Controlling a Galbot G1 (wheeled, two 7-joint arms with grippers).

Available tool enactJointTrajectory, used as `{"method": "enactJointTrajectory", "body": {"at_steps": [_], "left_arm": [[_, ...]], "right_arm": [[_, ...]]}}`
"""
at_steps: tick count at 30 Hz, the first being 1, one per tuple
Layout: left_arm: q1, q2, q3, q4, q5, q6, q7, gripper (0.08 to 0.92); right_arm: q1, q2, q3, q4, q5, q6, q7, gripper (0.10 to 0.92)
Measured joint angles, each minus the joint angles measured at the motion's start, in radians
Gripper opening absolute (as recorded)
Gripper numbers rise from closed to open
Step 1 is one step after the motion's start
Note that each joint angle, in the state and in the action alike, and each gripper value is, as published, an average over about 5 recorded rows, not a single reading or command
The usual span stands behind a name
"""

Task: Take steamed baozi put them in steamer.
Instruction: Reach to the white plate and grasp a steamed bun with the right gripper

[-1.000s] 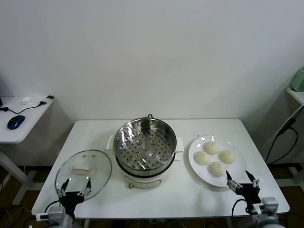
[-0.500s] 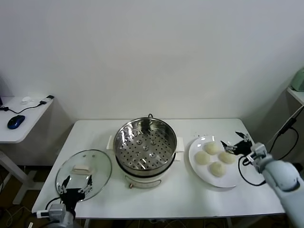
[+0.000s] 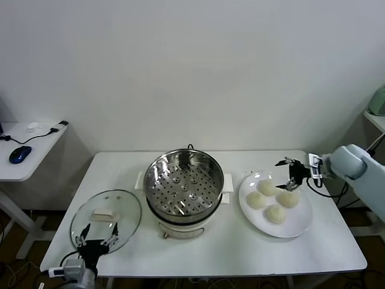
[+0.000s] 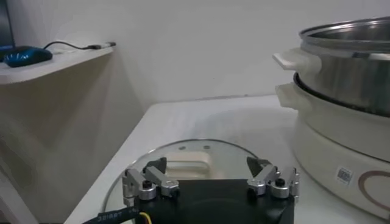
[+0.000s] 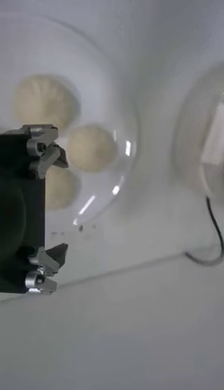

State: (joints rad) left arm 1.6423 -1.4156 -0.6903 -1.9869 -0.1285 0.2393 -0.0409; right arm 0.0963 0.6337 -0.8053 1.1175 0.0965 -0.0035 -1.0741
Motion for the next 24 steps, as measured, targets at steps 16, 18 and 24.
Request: {"method": "enactJointTrajectory", "body": {"at_steps": [16, 18, 24], "left_arm": [[0.01, -0.003, -0.007, 0.02, 0.008, -0.021, -0.003, 0.823], [0.01, -0.005, -0.004, 0.021, 0.011, -0.022, -0.003, 0.823], [0.013, -0.007, 0.004, 0.025, 0.018, -0.028, -0.003, 0.823]], "right_arm": [[0.163, 0.213, -0.321, -0.251, 0.036, -0.056, -0.051, 0.823], [0.154, 0.23, -0.322, -0.272, 0.029, -0.064, -0.041, 0.823], [0.111, 0.281, -0.29, -0.339, 0.01, -0.085, -0.01, 0.823]]}}
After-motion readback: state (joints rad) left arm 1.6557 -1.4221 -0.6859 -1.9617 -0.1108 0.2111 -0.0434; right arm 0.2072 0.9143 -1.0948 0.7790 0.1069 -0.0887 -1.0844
